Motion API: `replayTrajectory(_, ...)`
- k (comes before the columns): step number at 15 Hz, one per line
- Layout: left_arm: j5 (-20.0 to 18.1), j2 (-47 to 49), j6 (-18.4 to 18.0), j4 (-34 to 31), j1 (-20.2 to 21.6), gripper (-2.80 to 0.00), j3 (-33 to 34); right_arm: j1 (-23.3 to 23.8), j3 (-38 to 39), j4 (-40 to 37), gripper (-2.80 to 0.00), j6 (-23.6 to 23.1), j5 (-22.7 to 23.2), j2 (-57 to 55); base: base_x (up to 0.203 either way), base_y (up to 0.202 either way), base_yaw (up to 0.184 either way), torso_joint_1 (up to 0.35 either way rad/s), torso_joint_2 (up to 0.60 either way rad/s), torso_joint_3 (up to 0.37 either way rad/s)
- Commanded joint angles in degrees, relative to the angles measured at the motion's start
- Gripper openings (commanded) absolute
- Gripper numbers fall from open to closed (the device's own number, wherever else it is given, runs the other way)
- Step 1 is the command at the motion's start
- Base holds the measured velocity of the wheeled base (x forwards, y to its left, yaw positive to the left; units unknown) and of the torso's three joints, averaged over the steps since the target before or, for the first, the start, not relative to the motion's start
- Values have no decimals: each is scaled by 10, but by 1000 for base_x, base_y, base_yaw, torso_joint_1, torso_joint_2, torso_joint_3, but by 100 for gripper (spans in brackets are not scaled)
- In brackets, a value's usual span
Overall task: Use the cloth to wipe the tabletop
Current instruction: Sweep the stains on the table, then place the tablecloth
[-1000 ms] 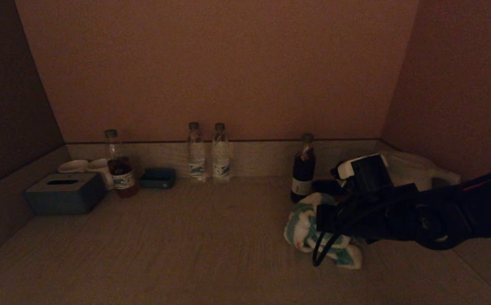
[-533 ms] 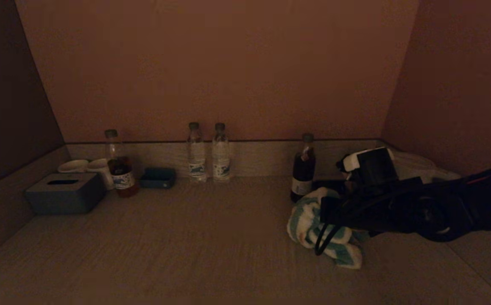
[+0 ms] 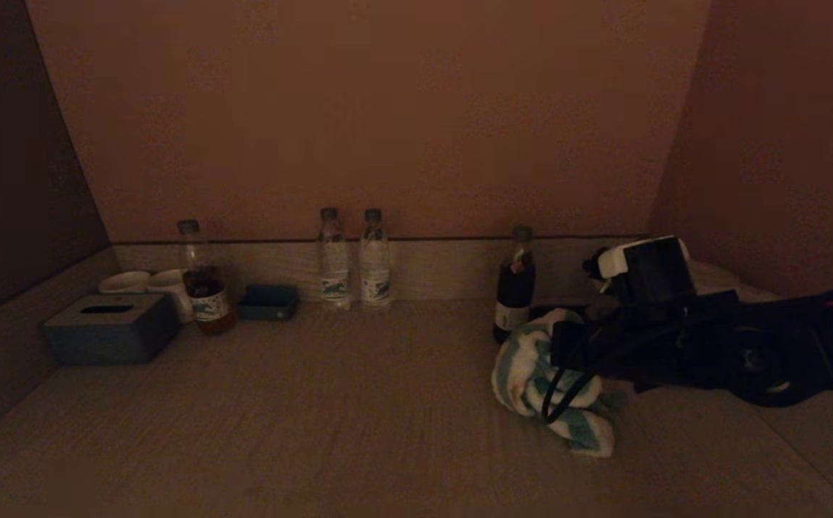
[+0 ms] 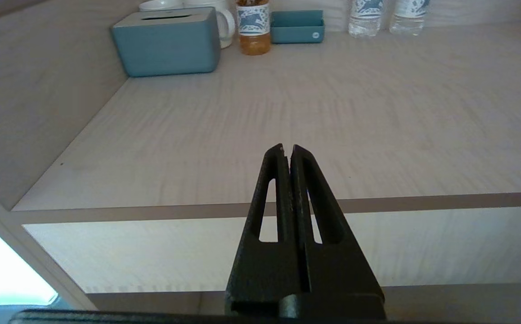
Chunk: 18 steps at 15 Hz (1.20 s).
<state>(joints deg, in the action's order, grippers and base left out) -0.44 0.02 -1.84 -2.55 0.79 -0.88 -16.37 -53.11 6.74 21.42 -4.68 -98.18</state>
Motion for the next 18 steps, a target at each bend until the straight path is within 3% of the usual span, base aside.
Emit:
replayTrajectory(1,0,0,0,0,1,-280,0,1,-1,2,-280,1,-7,24,0,0,0,0,0,0)
replayTrajectory(4,0,1,0,0,1,-280,0,1,-1,2,-280,-9,-63,48,0,0,0,0,0,0)
replayTrajectory(18,0,1,0,0,1,-280,0,91,3,2,-280,-18,-66,89,0,0,0,0,0,0)
